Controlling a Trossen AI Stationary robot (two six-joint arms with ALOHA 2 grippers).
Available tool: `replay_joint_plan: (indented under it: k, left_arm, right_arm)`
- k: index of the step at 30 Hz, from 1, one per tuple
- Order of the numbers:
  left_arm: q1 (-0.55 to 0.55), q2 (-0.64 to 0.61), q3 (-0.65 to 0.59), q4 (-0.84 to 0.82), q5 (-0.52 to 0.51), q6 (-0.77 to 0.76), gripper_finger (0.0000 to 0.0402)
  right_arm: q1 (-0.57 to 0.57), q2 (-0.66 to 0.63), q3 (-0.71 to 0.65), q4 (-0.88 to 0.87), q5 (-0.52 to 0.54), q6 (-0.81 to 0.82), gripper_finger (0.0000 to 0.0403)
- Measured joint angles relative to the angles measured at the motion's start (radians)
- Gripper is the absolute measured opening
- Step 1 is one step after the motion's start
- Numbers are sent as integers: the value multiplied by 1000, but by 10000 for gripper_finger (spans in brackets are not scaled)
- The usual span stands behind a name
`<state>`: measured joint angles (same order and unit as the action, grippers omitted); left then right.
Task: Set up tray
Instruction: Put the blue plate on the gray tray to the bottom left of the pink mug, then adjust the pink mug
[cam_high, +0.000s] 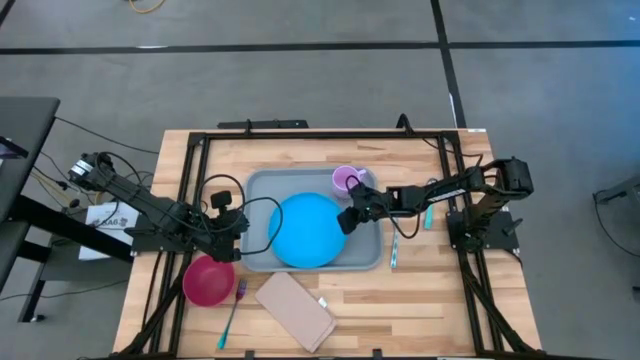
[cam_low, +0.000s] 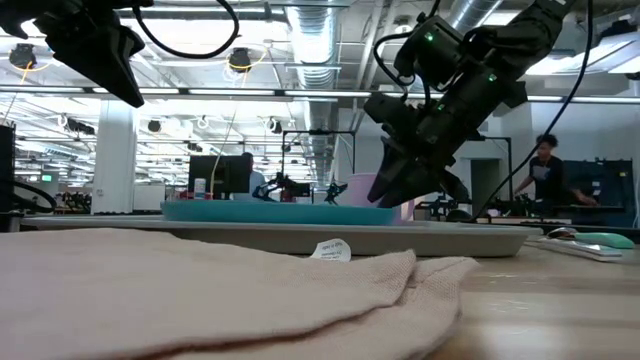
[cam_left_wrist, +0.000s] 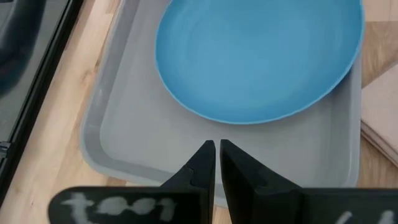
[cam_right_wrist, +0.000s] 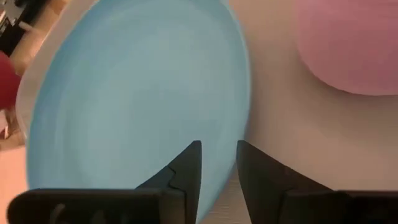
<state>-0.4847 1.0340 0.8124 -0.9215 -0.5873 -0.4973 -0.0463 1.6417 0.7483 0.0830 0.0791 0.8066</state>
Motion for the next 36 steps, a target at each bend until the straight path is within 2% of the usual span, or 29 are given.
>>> replay_joint_plan:
  k: [4,9,13,17,22,25,29,33,36]
  left_arm:
    - [0,0,0,0,0,0,13]
    - [0,0,0,0,0,0,13]
    - [0,0,0,0,0,0,13]
    - [0,0,0,0,0,0,13]
    - [0,0,0,0,0,0,13]
    - [0,0,0,0,0,0,13]
    - [0,0,0,0,0,1,13]
    - [0,0,0,0,0,1,13]
    - [0,0,0,0,0,1,13]
  right_arm:
    - [-1,0,0,0,-28,-4,109]
    - [-37,-10,0,-4,-166,-28,124]
    - [-46,-41,0,-2,-202,-49,127]
    - [-45,-97,0,0,-174,-91,120]
    - [-45,-159,0,48,-62,-175,108]
    - [-46,-151,6,128,-40,-217,103]
    - [-48,-84,74,134,-39,-240,96]
    - [-59,-20,197,64,-54,-320,90]
    - [-73,25,315,-120,-34,-376,79]
